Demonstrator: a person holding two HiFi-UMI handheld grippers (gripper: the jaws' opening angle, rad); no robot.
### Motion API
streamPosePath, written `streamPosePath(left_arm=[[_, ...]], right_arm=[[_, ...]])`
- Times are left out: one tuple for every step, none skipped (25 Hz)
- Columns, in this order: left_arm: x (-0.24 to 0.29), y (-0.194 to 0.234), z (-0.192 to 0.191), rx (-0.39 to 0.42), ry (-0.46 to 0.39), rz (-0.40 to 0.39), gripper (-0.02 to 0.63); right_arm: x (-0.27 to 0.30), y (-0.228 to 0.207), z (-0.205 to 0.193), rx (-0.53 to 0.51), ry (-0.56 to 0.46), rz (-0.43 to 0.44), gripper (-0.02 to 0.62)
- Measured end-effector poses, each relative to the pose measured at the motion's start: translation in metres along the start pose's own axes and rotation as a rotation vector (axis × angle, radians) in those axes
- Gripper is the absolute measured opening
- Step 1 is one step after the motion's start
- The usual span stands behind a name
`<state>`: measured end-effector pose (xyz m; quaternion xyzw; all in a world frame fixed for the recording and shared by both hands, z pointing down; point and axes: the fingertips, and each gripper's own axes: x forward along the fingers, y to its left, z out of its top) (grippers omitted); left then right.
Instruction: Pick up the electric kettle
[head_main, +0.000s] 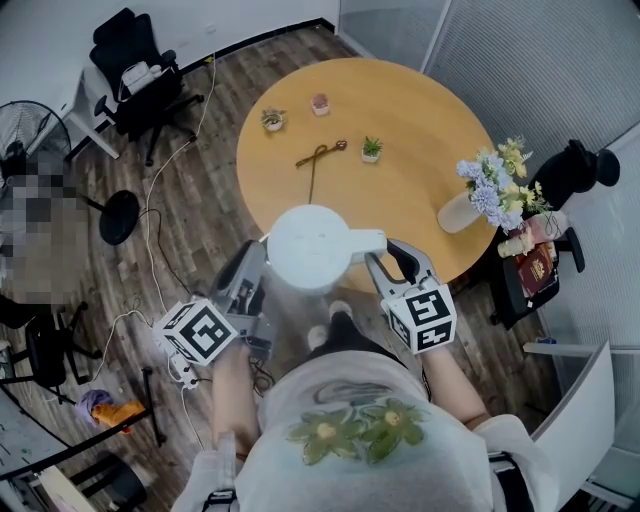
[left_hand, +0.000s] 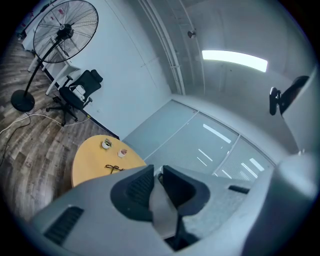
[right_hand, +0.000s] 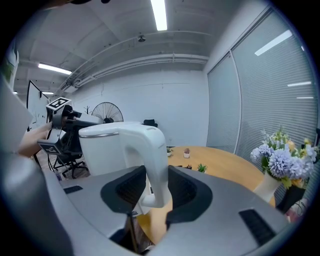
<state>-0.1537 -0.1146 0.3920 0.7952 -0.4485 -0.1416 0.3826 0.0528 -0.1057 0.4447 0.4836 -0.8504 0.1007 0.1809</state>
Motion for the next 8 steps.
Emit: streamPosePath(left_arm=[[-0.0001,0.0001,-0.0003,-0.002,0.002,-0.001,0.061],[0.0002,0.0003,-0.0009,-0.004,0.004,-0.003,0.061],[0.0009,0.0007,-0.0020,-0.006,0.006,-0.004,0.061],[0.0019,0.0013,-0.0033,-0.008,0.010,-0.004,0.061],[0.0030,0.0022,-0.0048,-0.009,0.013,-0.002,0.060],[0.0038,0.0032,-0.0062,-0.010,0.016,0.000,0.060],[0.0044,0.0043,-0.0075,-0.010,0.019,0.003,0.058],[0.0050,0.0054,-0.0088,-0.010,0.021,0.007,0.058]], right_arm=[[-0.0003,0.0001,-0.0003,0.001,0.000,-0.001,0.152],[-0.0005,-0.0002,-0.0008,0.001,0.001,-0.001,0.152],[-0.0005,-0.0011,-0.0017,0.001,0.002,-0.002,0.152],[-0.0002,-0.0022,-0.0028,0.001,0.004,-0.003,0.152],[0.0002,-0.0032,-0.0040,0.000,0.007,-0.004,0.152],[0.0006,-0.0040,-0.0052,-0.002,0.010,-0.005,0.152],[0.0011,-0.0047,-0.0063,-0.003,0.012,-0.005,0.152],[0.0016,-0.0053,-0.0074,-0.004,0.015,-0.006,0.152]])
